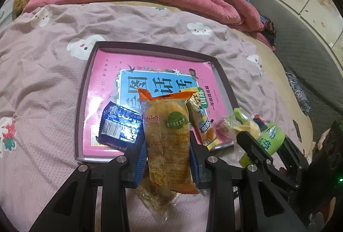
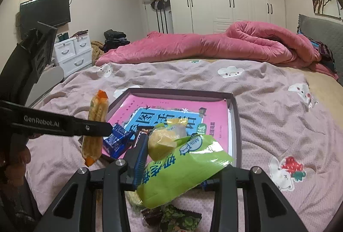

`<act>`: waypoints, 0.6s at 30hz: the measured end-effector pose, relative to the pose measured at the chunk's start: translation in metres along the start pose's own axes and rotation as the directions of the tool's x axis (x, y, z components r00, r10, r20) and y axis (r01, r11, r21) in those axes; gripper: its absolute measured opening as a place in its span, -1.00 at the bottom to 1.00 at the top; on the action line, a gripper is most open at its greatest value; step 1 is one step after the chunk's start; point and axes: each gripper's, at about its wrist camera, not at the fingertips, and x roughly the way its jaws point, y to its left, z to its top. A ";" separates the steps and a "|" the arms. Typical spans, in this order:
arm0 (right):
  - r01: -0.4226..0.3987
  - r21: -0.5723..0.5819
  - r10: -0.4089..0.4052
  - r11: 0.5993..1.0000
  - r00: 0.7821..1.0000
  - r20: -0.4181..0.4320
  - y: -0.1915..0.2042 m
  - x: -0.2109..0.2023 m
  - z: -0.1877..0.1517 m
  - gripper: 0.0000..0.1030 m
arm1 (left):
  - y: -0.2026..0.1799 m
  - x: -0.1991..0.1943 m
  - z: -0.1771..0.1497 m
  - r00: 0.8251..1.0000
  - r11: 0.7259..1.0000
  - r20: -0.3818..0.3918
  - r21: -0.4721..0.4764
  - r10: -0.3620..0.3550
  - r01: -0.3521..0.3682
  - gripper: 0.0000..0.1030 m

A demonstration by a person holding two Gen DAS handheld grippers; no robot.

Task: Organize snacks
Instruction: 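Lift the cake packet with the left tool while the right tool lifts the green bag, then carry the cake packet over the tray with the left tool while the right tool carries the green bag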

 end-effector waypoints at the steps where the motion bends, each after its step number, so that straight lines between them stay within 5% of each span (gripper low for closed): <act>1: 0.003 0.003 -0.003 1.000 1.000 0.000 -0.001 0.001 0.001 -0.22 | -0.001 0.001 0.001 1.000 1.000 0.000 0.001 0.001 -0.001 -0.31; 18: 0.042 0.058 -0.039 0.997 0.998 -0.048 -0.021 0.027 -0.003 -0.22 | -0.011 0.038 0.013 0.996 0.993 -0.010 0.085 0.089 -0.087 -0.31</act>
